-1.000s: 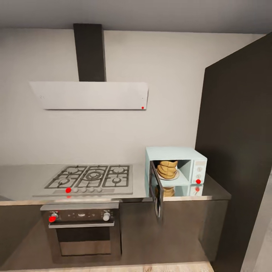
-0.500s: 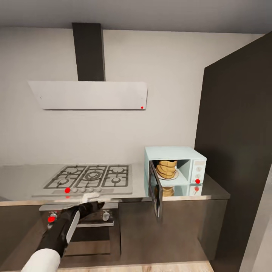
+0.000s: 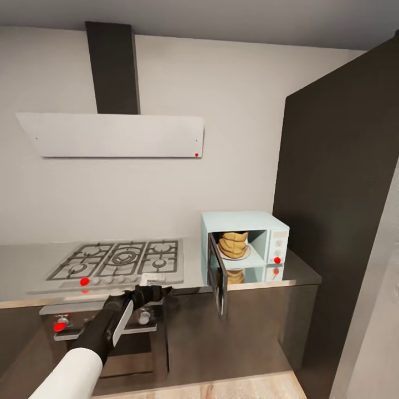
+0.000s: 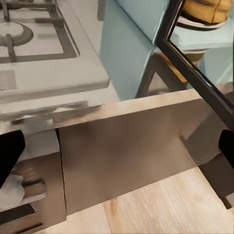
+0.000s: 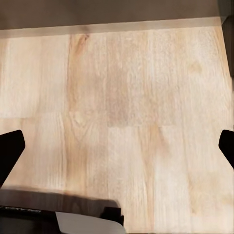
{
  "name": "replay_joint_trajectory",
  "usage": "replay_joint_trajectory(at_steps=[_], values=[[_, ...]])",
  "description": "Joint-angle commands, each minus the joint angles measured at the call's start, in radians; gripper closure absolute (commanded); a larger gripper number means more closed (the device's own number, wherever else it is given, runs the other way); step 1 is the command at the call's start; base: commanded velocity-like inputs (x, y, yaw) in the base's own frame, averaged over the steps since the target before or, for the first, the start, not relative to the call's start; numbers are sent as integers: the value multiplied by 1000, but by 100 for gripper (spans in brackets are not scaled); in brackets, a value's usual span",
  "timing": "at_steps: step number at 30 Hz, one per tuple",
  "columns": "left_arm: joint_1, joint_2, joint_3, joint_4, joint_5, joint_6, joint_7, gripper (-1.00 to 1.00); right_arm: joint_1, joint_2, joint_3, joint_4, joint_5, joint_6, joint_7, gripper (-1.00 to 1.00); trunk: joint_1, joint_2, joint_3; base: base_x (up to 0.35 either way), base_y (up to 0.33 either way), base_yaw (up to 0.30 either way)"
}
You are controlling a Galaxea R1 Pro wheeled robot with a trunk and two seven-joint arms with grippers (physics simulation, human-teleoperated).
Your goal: In the kitchen, take the popcorn bag from the countertop, put it into the microwave, and heat it until the popcorn is cooked so the cooked popcorn ends up inside the bag.
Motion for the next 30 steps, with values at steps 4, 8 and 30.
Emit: replay_joint_trajectory(at_steps=[4, 8, 30], values=[[0, 18, -1, 1, 1, -42, -4, -100, -1, -1, -5, 4, 1, -4, 2, -100, 0, -1, -6, 0, 0, -186], [0, 23, -1, 0, 1, -48, -4, -100, -1, -1, -6, 4, 1, -4, 2, -100, 0, -1, -11, 0, 0, -186], [0, 41, -205, -10, 1, -191, -9, -100, -1, -1, -5, 4, 1, -3, 1, -100, 0, -1, -38, 0, 0, -136]])
